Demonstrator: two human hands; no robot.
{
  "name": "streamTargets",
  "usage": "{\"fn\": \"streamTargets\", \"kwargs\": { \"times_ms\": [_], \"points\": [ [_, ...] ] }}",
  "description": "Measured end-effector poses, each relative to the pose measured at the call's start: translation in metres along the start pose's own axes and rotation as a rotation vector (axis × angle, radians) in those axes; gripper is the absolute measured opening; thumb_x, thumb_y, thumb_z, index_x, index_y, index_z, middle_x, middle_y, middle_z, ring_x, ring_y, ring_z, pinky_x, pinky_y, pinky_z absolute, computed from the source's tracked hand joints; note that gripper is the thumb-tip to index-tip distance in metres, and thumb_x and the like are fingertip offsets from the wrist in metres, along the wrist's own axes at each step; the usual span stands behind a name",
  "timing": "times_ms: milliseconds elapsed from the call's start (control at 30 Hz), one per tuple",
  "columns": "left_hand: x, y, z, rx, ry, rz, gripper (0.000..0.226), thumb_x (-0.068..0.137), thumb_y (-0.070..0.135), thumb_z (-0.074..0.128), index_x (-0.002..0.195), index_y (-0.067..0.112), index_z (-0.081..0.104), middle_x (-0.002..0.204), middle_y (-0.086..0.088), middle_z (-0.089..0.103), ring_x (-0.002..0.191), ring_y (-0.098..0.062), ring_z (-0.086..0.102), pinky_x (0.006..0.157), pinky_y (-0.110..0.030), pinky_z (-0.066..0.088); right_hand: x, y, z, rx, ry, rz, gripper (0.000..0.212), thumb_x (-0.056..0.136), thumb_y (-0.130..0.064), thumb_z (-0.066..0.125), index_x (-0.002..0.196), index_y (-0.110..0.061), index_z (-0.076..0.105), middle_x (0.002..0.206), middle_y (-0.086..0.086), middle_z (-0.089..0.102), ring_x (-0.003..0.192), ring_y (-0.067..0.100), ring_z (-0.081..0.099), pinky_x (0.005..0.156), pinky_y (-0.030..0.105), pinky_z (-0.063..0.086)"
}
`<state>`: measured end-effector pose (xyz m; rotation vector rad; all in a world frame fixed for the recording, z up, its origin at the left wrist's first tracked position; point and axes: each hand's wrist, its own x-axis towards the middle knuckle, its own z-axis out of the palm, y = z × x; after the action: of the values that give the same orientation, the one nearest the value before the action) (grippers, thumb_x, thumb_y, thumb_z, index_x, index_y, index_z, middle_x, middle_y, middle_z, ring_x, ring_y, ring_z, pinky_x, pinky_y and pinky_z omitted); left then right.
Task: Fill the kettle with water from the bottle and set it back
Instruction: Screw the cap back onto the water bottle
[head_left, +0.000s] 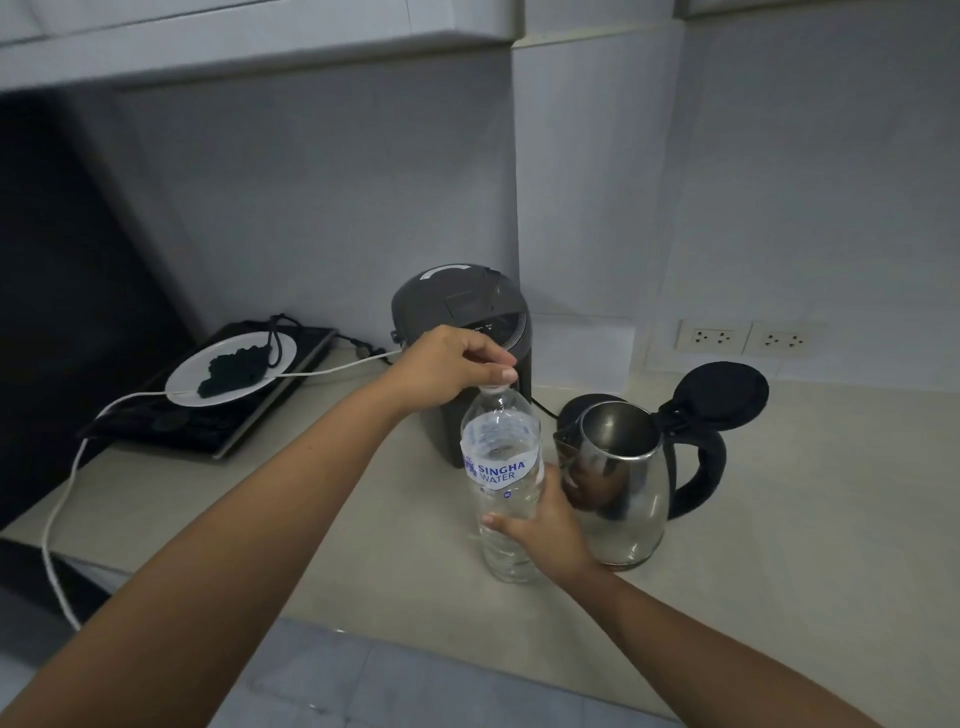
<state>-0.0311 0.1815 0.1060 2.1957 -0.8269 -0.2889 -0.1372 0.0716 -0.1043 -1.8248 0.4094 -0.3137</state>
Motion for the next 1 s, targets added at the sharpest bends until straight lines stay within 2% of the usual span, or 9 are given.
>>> {"fn": "streamTargets", "kwargs": {
  "times_ms": [100, 233, 400, 467, 567, 667, 800, 900, 1000],
  "points": [
    [-0.002, 0.000, -0.001, -0.058, -0.020, 0.001, 0.027, 0.080, 0.025, 0.078, 0.106, 0.017, 0.075, 0.103, 0.005, 0.074, 0.099, -0.004, 0.067, 0.089, -0.013, 0.047, -0.001, -0.001, 0.000, 0.005, 0.012, -0.007, 0.080, 0.058, -0.031, 0.092, 0.117, -0.027, 0.039, 0.114, -0.012, 0.056, 0.104, 0.009, 0.055, 0.086, 0.024, 0.041],
    [-0.006, 0.001, 0.001, -0.059, -0.020, 0.025, 0.030, 0.081, 0.021, 0.077, 0.110, 0.016, 0.073, 0.097, 0.007, 0.072, 0.088, 0.003, 0.064, 0.076, 0.002, 0.043, 0.001, 0.002, 0.003, 0.012, 0.007, -0.014, 0.084, 0.058, -0.033, 0.092, 0.122, -0.024, 0.039, 0.118, -0.008, 0.056, 0.109, 0.012, 0.055, 0.092, 0.029, 0.044],
    [-0.010, 0.001, 0.007, -0.021, 0.055, 0.043, 0.029, 0.076, 0.026, 0.081, 0.102, 0.019, 0.072, 0.085, 0.011, 0.068, 0.078, -0.002, 0.062, 0.076, -0.011, 0.047, 0.004, 0.006, 0.004, 0.036, -0.006, -0.027, 0.085, 0.058, -0.032, 0.092, 0.121, -0.031, 0.035, 0.122, -0.008, 0.053, 0.114, 0.012, 0.053, 0.096, 0.030, 0.043],
    [-0.010, -0.001, 0.008, 0.003, 0.073, 0.045, 0.026, 0.074, 0.030, 0.082, 0.097, 0.021, 0.073, 0.085, 0.010, 0.069, 0.077, -0.004, 0.062, 0.072, -0.008, 0.046, 0.004, 0.008, 0.003, 0.024, -0.020, -0.025, 0.088, 0.056, -0.037, 0.091, 0.124, -0.031, 0.035, 0.124, -0.008, 0.052, 0.115, 0.011, 0.052, 0.098, 0.033, 0.044],
    [-0.011, -0.001, 0.002, 0.095, -0.001, 0.092, 0.029, 0.077, 0.029, 0.080, 0.104, 0.022, 0.075, 0.097, 0.011, 0.072, 0.090, -0.002, 0.065, 0.079, -0.005, 0.045, 0.004, 0.011, 0.002, 0.009, -0.027, -0.027, 0.092, 0.055, -0.040, 0.091, 0.127, -0.027, 0.036, 0.125, -0.008, 0.052, 0.116, 0.011, 0.052, 0.098, 0.034, 0.044],
    [-0.012, 0.003, -0.007, 0.139, -0.135, 0.118, 0.031, 0.084, 0.023, 0.073, 0.115, 0.024, 0.071, 0.113, 0.011, 0.071, 0.106, 0.001, 0.064, 0.097, -0.015, 0.045, 0.005, 0.012, 0.003, -0.012, -0.021, -0.031, 0.089, 0.057, -0.038, 0.091, 0.126, -0.027, 0.036, 0.124, -0.009, 0.053, 0.113, 0.010, 0.053, 0.096, 0.032, 0.044],
    [-0.012, 0.008, -0.008, 0.161, -0.238, 0.115, 0.034, 0.092, 0.013, 0.064, 0.124, 0.025, 0.066, 0.127, 0.013, 0.064, 0.118, -0.003, 0.059, 0.105, -0.023, 0.042, 0.005, 0.011, 0.002, 0.000, -0.016, -0.037, 0.087, 0.058, -0.035, 0.092, 0.125, -0.028, 0.036, 0.123, -0.009, 0.053, 0.111, 0.008, 0.053, 0.095, 0.029, 0.044],
    [-0.013, 0.010, -0.005, 0.132, -0.231, 0.090, 0.042, 0.089, 0.016, 0.066, 0.129, 0.026, 0.061, 0.128, 0.011, 0.064, 0.116, -0.005, 0.060, 0.103, -0.023, 0.044, 0.004, 0.011, 0.002, 0.002, -0.015, -0.037, 0.085, 0.059, -0.031, 0.092, 0.122, -0.029, 0.035, 0.121, -0.008, 0.054, 0.110, 0.009, 0.054, 0.089, 0.024, 0.041],
    [-0.013, 0.011, -0.003, 0.244, -0.052, 0.102, 0.040, 0.078, 0.035, 0.077, 0.114, 0.022, 0.068, 0.108, 0.008, 0.068, 0.092, -0.004, 0.064, 0.086, -0.020, 0.049, 0.002, 0.008, 0.000, 0.002, -0.024, -0.035, 0.084, 0.060, -0.030, 0.092, 0.121, -0.028, 0.035, 0.121, -0.007, 0.054, 0.109, 0.009, 0.054, 0.087, 0.022, 0.041]
  ]
}}
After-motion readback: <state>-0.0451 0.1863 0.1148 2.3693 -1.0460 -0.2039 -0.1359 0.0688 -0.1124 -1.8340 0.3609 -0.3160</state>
